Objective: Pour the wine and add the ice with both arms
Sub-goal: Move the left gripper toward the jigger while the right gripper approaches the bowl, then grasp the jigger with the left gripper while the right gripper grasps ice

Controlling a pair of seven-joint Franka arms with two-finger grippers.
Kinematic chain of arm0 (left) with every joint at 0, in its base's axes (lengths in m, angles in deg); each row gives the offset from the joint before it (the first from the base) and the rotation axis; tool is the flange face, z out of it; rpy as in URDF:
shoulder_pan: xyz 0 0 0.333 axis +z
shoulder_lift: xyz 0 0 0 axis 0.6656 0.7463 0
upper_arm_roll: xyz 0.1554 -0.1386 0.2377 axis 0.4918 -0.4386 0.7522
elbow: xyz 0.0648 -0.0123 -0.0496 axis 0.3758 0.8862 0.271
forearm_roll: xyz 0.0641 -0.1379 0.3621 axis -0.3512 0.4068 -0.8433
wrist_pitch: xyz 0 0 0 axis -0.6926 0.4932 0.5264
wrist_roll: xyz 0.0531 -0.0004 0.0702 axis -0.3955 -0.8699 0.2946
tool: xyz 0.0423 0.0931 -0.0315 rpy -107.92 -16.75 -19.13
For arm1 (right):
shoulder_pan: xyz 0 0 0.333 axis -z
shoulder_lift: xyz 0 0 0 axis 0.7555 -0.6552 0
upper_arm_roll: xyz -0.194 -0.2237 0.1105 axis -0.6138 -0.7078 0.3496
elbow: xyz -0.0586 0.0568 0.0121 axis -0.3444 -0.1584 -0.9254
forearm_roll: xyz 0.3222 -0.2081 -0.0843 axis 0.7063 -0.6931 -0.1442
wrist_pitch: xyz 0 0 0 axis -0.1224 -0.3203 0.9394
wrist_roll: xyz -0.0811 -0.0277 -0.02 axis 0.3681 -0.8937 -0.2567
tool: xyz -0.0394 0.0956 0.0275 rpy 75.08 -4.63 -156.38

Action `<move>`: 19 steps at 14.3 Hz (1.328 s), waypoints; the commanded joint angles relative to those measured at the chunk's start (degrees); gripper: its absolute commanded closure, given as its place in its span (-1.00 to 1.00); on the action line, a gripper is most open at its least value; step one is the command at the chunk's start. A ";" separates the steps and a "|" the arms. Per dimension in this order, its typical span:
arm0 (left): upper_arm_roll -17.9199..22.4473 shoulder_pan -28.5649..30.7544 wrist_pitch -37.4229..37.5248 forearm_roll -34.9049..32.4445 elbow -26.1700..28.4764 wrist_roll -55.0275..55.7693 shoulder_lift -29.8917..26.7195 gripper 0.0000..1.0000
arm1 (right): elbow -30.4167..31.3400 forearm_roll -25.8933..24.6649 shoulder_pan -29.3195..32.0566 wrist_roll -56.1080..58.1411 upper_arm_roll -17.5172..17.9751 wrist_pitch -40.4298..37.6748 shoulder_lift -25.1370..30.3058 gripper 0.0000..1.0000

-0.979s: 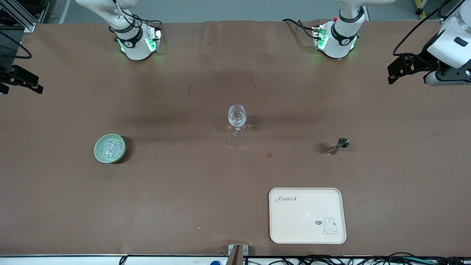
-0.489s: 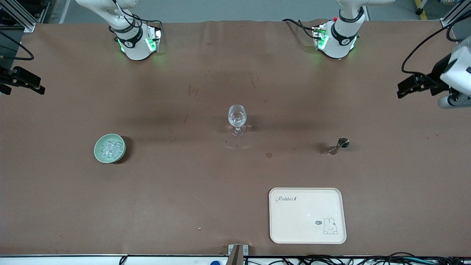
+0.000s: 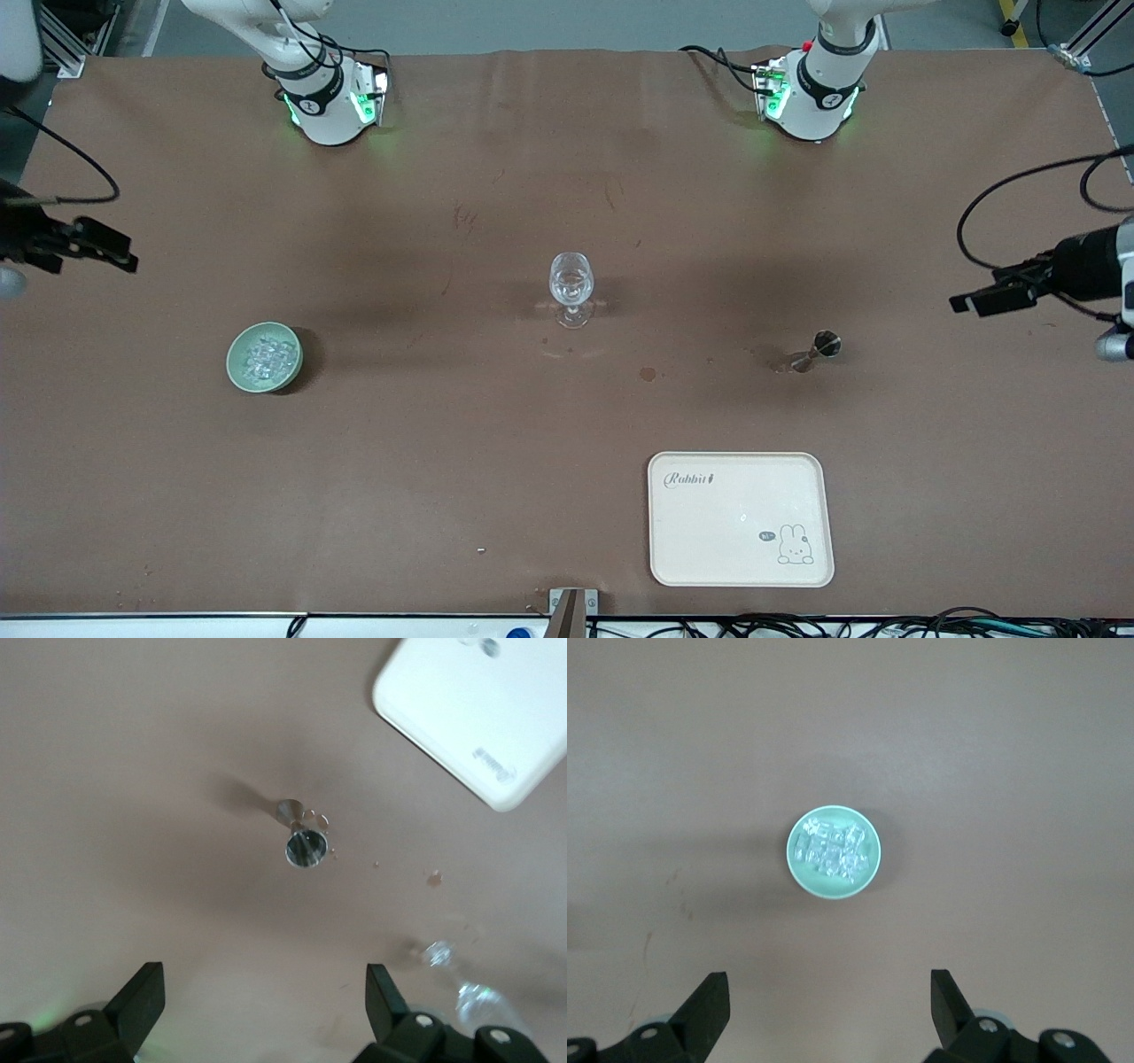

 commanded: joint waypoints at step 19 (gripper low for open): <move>-0.54 5.65 -5.72 27.97 1.48 21.08 28.13 -0.88 | 18.79 0.53 -0.46 -0.57 0.14 28.68 -14.49 -0.87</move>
